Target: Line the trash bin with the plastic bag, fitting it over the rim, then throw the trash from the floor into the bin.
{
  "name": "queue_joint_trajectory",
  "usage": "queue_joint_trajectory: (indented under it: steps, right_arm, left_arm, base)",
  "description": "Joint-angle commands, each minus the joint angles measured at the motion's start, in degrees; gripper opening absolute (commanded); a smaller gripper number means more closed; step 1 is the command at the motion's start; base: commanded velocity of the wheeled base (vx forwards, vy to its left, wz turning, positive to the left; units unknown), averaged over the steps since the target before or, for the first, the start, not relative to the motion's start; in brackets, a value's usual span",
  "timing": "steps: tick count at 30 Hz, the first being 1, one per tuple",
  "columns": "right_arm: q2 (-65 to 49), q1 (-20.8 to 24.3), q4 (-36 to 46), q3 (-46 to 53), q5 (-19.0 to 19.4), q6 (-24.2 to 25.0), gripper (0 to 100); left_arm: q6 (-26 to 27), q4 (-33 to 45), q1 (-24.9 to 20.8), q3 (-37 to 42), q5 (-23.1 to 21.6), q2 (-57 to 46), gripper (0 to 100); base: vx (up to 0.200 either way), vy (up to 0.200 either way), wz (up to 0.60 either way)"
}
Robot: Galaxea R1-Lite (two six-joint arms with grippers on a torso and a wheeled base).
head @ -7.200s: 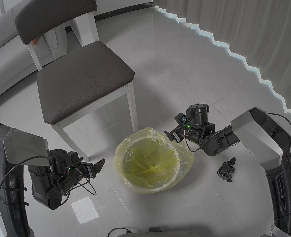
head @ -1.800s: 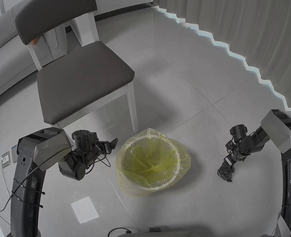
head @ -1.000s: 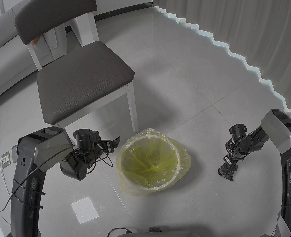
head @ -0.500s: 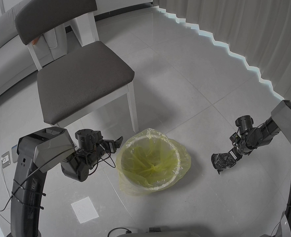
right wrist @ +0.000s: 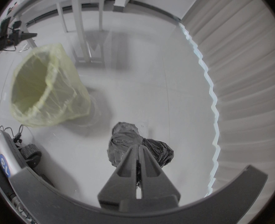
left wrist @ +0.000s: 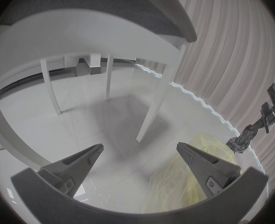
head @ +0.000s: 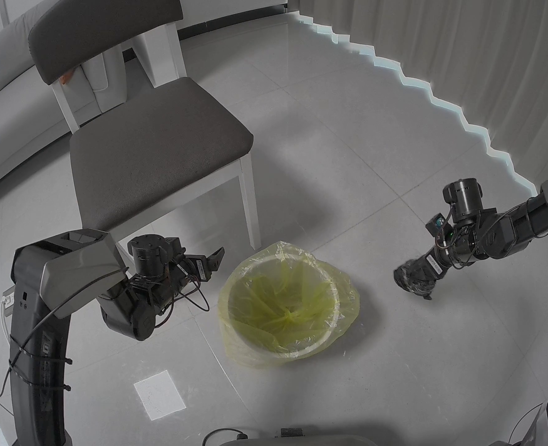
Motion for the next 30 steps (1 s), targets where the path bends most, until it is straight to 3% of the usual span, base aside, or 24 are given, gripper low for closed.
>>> queue_joint_trajectory:
  steps: [1,13,30]
  right_arm:
    - [-8.8,6.0,1.0,0.4,0.0,0.0,0]
    - [-15.1,18.3,1.2,-3.1,0.0,-0.1,0]
    - [-4.2,33.0,-0.4,-9.7,-0.3,2.6,0]
  left_arm:
    - [0.0,-1.5,-0.1,4.1,0.0,-4.6,100]
    - [0.0,-3.5,-0.1,9.7,0.4,-9.2,100]
    - [0.2,-6.6,0.7,13.5,1.8,-10.3,100]
  base:
    - [0.000,0.000,0.00]
    - [0.000,0.000,0.00]
    - [0.000,0.000,0.00]
